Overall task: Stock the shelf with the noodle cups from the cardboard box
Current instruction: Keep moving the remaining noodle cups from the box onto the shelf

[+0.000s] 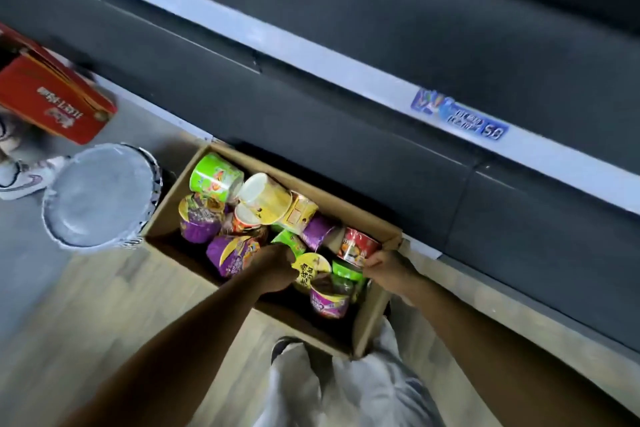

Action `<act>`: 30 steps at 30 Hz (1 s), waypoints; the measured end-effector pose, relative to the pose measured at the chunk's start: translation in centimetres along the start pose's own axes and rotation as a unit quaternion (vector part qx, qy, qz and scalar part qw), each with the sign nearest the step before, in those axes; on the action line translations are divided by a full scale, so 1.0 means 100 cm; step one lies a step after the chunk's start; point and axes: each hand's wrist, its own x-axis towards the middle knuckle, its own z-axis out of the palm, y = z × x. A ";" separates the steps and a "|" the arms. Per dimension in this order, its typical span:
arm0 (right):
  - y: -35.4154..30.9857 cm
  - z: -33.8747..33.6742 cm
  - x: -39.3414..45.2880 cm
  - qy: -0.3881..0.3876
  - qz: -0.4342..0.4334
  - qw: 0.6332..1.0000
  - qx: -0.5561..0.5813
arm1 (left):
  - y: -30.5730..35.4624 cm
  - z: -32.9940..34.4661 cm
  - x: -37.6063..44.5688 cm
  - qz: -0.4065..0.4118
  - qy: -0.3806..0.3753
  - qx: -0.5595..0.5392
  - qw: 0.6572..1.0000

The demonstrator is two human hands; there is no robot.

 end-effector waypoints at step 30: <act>0.116 0.165 0.212 -0.055 0.336 0.850 0.402 | -0.031 0.233 0.238 -0.230 -0.114 -0.371 0.893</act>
